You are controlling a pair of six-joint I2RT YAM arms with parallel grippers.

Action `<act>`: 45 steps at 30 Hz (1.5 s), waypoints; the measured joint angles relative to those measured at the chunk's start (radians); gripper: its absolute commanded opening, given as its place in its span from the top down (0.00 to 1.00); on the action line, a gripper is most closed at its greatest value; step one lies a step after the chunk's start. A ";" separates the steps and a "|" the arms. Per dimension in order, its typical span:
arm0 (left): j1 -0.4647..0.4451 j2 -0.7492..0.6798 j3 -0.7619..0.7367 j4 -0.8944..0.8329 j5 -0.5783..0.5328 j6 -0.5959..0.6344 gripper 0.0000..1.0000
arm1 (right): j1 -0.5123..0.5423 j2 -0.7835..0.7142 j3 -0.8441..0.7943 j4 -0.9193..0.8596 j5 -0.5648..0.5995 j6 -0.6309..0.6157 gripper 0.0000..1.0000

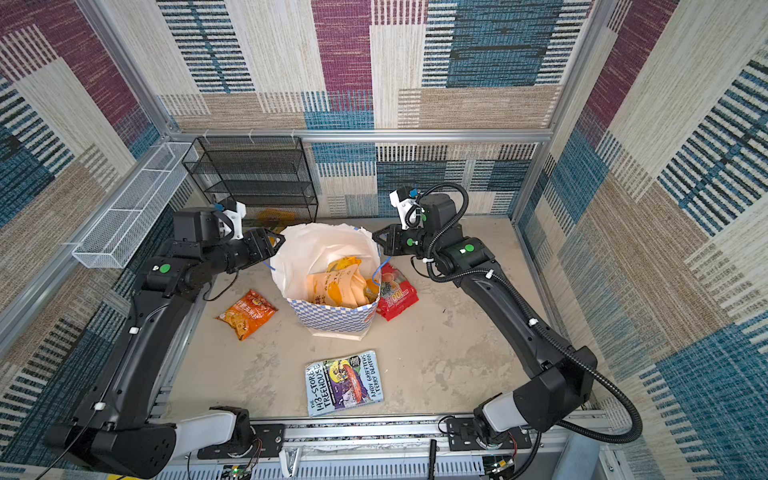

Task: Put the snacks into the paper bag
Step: 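Release the left gripper's handle and move the left gripper over the bag opening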

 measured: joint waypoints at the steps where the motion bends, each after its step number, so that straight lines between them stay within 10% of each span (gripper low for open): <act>1: 0.000 -0.016 0.018 -0.006 -0.019 0.007 0.10 | 0.000 0.000 -0.005 0.004 -0.003 0.000 1.00; 8: -0.039 -0.109 0.127 -0.049 -0.160 0.078 0.18 | 0.000 -0.005 -0.022 0.026 -0.027 -0.008 1.00; 20: -0.553 0.212 0.306 -0.188 -0.200 0.216 0.27 | 0.000 -0.001 -0.030 0.027 -0.034 -0.019 1.00; 31: -0.581 0.435 0.286 -0.253 -0.169 0.201 0.37 | 0.000 -0.015 -0.048 0.029 -0.033 -0.019 1.00; 35: -0.581 0.484 0.274 -0.260 -0.175 0.188 0.52 | 0.000 -0.021 -0.052 0.029 -0.033 -0.019 1.00; 40: -0.581 0.532 0.289 -0.288 -0.232 0.170 0.99 | 0.000 -0.023 -0.052 0.029 -0.033 -0.019 1.00; 45: -0.596 0.503 0.375 -0.338 -0.336 0.172 1.00 | 0.000 -0.024 -0.052 0.029 -0.027 -0.021 1.00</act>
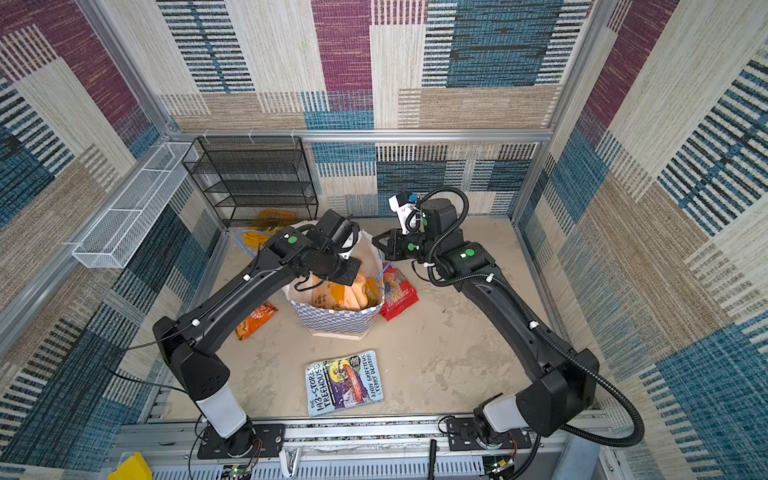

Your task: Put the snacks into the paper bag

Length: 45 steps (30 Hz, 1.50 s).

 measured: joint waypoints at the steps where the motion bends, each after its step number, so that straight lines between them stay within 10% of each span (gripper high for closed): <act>1: -0.012 -0.024 0.006 0.003 -0.030 0.008 1.00 | 0.000 0.000 0.000 0.000 0.001 -0.002 1.00; 20: -0.087 -0.518 -0.528 0.575 -0.096 0.461 1.00 | 0.000 -0.004 -0.015 0.018 0.003 -0.002 1.00; 38: -0.096 -0.612 -0.828 0.910 0.033 0.738 0.99 | 0.000 -0.013 -0.019 0.034 -0.004 0.004 1.00; 42: -0.096 -0.620 -0.849 0.906 0.020 0.737 0.07 | 0.000 -0.017 -0.018 0.034 -0.006 0.004 1.00; 45: -0.096 -0.664 -0.880 0.893 -0.026 0.699 0.01 | 0.000 -0.019 -0.018 0.034 -0.006 0.004 1.00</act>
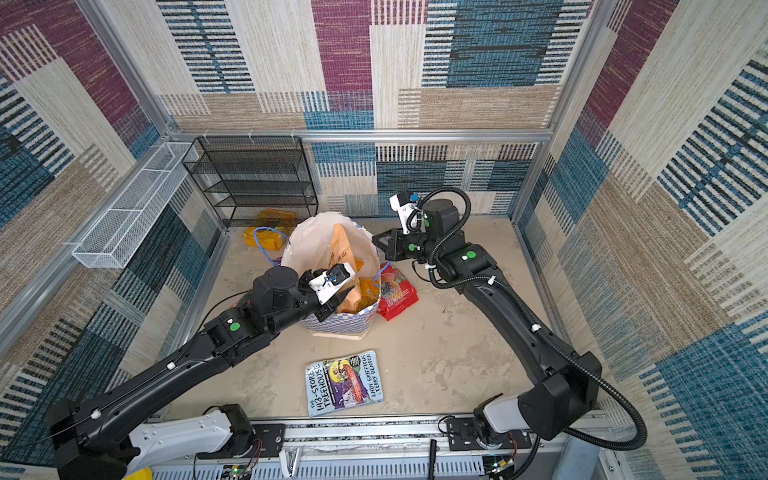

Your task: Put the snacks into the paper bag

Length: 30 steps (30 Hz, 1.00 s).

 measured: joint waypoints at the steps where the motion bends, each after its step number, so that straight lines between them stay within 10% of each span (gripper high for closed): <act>1: 0.000 -0.020 -0.008 -0.006 -0.017 -0.010 0.01 | 0.000 -0.001 0.000 0.000 0.000 0.000 1.00; 18: 0.076 -0.003 0.474 -0.449 -0.362 -0.402 0.01 | 0.000 -0.021 0.002 -0.008 0.016 0.002 0.99; 30: 0.487 0.064 0.611 -0.784 -0.122 -0.612 0.01 | 0.000 -0.017 0.013 -0.038 0.019 0.002 0.99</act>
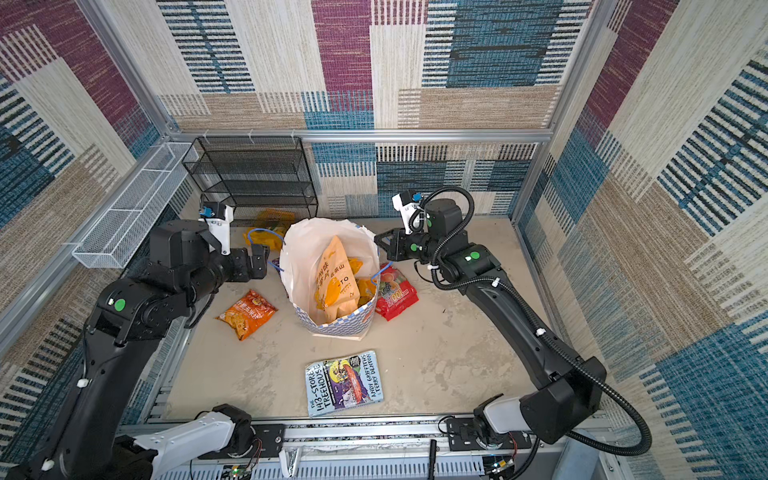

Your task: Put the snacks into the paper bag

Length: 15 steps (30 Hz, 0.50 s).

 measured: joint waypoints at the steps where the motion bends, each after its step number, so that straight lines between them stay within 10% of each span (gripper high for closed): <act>1: 0.027 0.006 -0.008 0.001 0.028 -0.003 0.01 | 0.000 0.000 0.000 0.000 0.000 0.000 0.99; 8: 0.183 0.067 -0.070 0.045 0.250 -0.039 0.10 | 0.000 -0.006 0.000 -0.007 0.008 -0.001 0.98; 13: 0.224 0.083 -0.093 0.106 0.366 -0.067 0.82 | 0.000 -0.006 0.000 -0.008 0.010 -0.009 0.95; 15: 0.228 0.082 -0.100 0.139 0.403 -0.082 1.00 | 0.000 -0.007 0.004 -0.015 0.018 -0.011 0.69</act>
